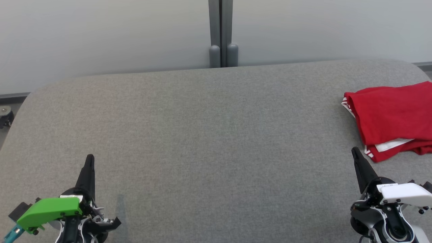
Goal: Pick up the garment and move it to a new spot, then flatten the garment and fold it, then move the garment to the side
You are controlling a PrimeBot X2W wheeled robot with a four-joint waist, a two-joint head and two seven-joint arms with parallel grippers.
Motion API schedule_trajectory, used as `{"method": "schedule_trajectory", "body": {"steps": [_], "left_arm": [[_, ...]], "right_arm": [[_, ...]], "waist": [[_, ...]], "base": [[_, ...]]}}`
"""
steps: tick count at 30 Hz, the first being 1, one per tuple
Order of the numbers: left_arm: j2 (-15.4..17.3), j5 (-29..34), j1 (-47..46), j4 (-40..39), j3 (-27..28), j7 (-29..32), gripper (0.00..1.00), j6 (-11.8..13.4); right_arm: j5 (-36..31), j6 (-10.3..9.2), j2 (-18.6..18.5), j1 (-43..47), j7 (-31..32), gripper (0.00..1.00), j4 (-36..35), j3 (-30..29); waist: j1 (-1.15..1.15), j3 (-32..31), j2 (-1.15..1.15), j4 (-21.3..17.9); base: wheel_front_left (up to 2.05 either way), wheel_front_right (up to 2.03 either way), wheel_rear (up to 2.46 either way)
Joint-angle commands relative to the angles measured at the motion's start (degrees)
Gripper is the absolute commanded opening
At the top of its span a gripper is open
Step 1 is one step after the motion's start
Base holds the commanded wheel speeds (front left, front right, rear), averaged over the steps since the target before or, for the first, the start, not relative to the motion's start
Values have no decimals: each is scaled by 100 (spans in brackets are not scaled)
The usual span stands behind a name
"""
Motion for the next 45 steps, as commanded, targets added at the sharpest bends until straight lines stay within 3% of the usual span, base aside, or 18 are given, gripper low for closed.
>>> {"method": "schedule_trajectory", "body": {"steps": [1, 45], "left_arm": [[37, -20, -68, -17, 13, 20, 0, -17], [38, -21, -68, -18, 12, 19, 0, -18]], "right_arm": [[11, 0, -32, -39, 20, 0, -22, -13], [11, 0, -32, -39, 20, 0, -21, -12]], "waist": [[0, 0, 0, 0], [0, 0, 0, 0]], "base": [[0, 0, 0], [0, 0, 0]]}}
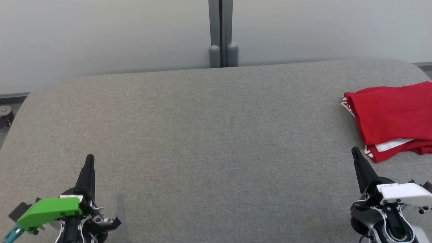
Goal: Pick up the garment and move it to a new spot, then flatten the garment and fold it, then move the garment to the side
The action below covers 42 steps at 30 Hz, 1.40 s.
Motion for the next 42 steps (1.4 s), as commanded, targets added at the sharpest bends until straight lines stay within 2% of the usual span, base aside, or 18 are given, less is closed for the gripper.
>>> {"method": "schedule_trajectory", "body": {"steps": [1, 42], "left_arm": [[38, -21, -68, -18, 12, 19, 0, -18], [38, -22, -68, -18, 11, 18, 0, -18]], "right_arm": [[11, 0, -32, -38, 20, 0, -20, -11], [11, 0, -31, -38, 20, 0, -19, -11]], "waist": [[0, 0, 0, 0], [0, 0, 0, 0]], "base": [[0, 0, 0], [0, 0, 0]]}}
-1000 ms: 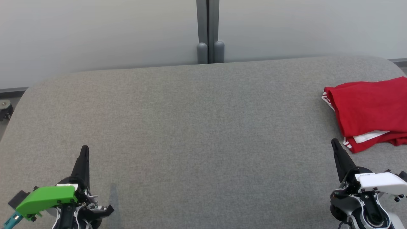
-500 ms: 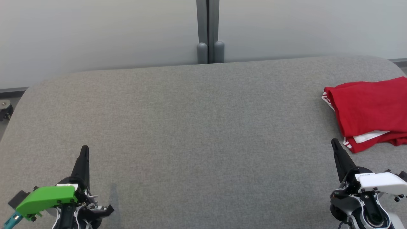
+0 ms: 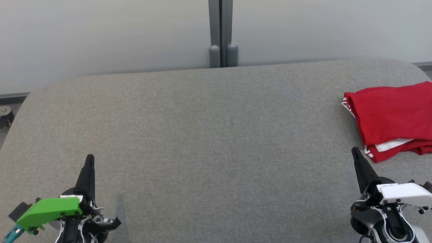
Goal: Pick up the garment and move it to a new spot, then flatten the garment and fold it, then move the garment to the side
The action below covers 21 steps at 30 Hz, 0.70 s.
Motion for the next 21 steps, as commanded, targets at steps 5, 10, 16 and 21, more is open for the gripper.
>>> {"method": "schedule_trajectory", "body": {"steps": [5, 10, 16, 21], "left_arm": [[38, -22, -68, -18, 11, 18, 0, -18], [38, -22, -68, -18, 11, 18, 0, -18], [38, -22, -68, -18, 10, 18, 0, -18], [38, -22, -68, -18, 10, 18, 0, -18]], "right_arm": [[11, 0, -30, -38, 20, 0, -18, -11], [11, 0, -30, -38, 20, 0, -18, -11], [11, 0, -30, -38, 20, 0, -18, -11], [10, 0, -30, -38, 20, 0, -18, -11]], "waist": [[0, 0, 0, 0], [0, 0, 0, 0], [0, 0, 0, 0], [0, 0, 0, 0]], "base": [[0, 0, 0], [0, 0, 0], [0, 0, 0], [0, 0, 0]]}}
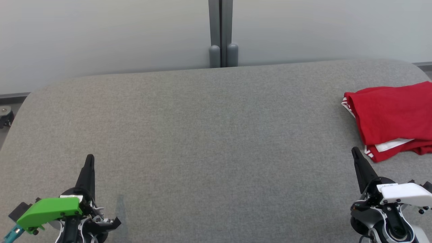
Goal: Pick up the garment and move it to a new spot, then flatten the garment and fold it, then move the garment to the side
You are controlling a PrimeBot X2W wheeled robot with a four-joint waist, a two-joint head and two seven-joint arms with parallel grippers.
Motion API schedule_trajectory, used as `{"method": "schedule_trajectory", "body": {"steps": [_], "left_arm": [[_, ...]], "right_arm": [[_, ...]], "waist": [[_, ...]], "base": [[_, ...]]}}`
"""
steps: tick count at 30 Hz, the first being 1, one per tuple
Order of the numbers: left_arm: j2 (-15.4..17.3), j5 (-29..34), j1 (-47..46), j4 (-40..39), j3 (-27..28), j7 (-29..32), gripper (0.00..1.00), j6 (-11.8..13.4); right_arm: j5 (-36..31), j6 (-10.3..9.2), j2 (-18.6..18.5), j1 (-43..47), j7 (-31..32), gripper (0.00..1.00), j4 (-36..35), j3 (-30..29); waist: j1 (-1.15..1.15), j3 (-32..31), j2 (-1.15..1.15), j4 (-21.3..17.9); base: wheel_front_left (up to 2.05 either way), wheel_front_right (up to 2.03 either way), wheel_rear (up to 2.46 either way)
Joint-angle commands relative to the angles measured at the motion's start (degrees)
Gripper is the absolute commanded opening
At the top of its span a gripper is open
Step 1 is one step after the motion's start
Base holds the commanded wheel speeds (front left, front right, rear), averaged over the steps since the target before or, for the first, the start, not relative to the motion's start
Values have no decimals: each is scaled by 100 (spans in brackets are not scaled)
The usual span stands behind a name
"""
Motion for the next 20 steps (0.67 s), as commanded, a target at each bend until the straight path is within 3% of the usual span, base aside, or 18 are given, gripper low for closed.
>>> {"method": "schedule_trajectory", "body": {"steps": [1, 20], "left_arm": [[38, -22, -68, -18, 10, 18, 0, -18], [38, -22, -68, -18, 10, 17, 0, -18]], "right_arm": [[10, 0, -30, -38, 20, 0, -18, -11], [10, 0, -31, -39, 20, 0, -18, -11]], "waist": [[0, 0, 0, 0], [0, 0, 0, 0]], "base": [[0, 0, 0], [0, 0, 0]]}}
